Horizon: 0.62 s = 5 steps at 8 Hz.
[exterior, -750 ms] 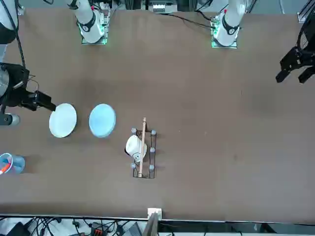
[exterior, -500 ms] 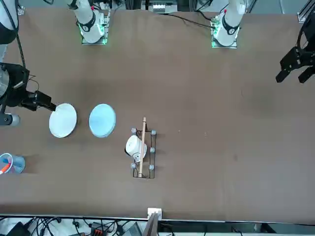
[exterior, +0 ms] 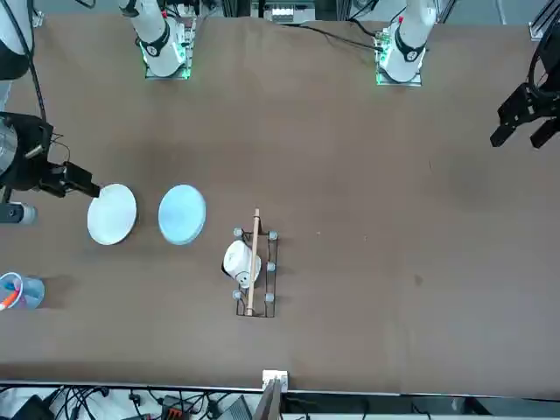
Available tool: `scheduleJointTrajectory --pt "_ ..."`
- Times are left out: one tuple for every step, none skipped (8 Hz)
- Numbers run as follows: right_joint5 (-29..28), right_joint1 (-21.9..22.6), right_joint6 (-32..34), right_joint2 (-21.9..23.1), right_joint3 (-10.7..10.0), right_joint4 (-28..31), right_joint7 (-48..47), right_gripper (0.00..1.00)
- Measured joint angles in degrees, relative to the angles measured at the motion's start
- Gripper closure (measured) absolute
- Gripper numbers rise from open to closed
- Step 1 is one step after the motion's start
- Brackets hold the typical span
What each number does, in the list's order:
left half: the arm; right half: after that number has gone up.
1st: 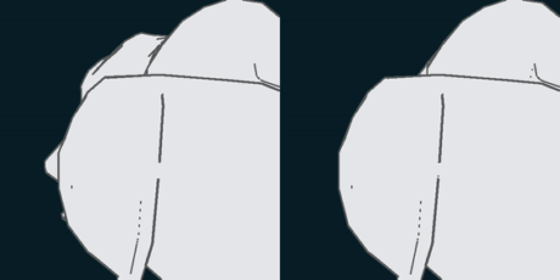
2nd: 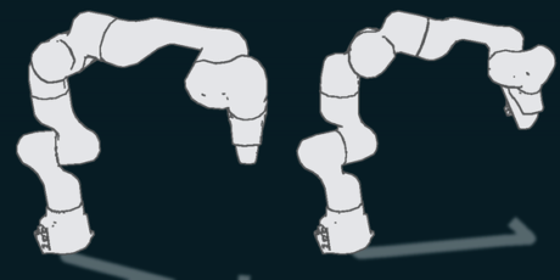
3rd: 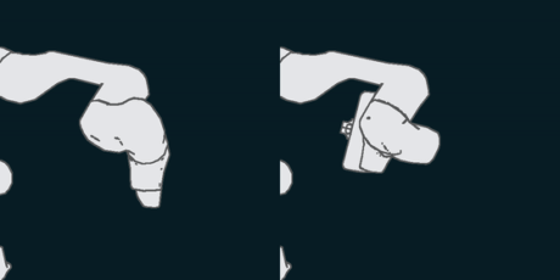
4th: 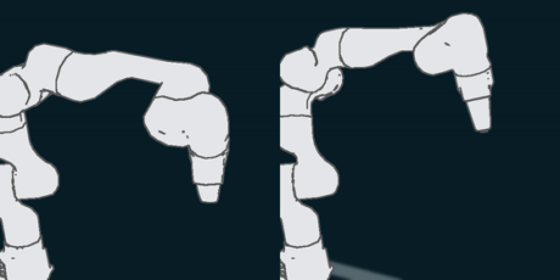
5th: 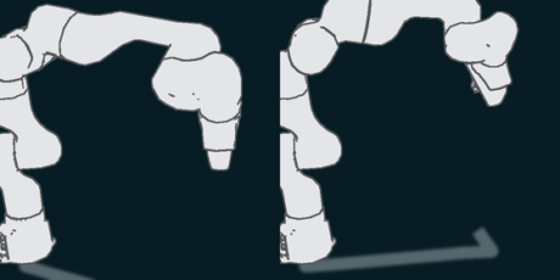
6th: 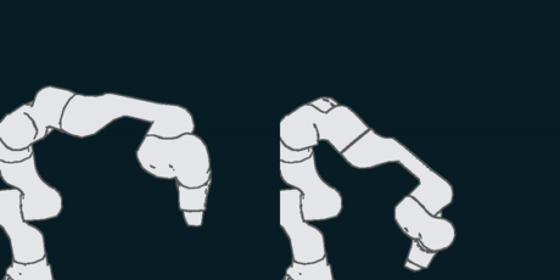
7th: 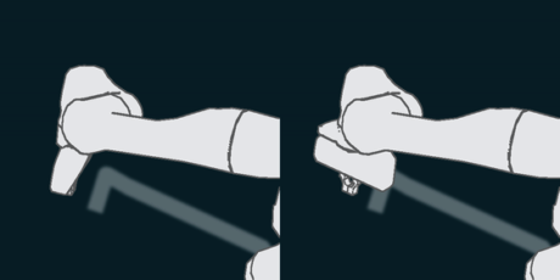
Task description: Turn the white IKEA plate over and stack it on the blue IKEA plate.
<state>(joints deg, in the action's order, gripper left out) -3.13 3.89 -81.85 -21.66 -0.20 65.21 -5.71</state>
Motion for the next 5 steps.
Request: scheduleJointTrajectory --pt "0.61 -0.02 -0.48 -0.23 0.0 2.42 0.0 0.0" --pt "1.03 -0.09 -2.65 -0.52 -0.04 5.42 0.0 0.0" --pt "1.81 -0.14 -6.6 -0.72 -0.07 8.91 0.0 0.0" --pt "2.67 -0.16 -12.49 -0.66 -0.09 13.55 0.0 0.0" --pt "3.1 -0.14 -20.44 -0.13 -0.09 20.17 0.0 0.0"
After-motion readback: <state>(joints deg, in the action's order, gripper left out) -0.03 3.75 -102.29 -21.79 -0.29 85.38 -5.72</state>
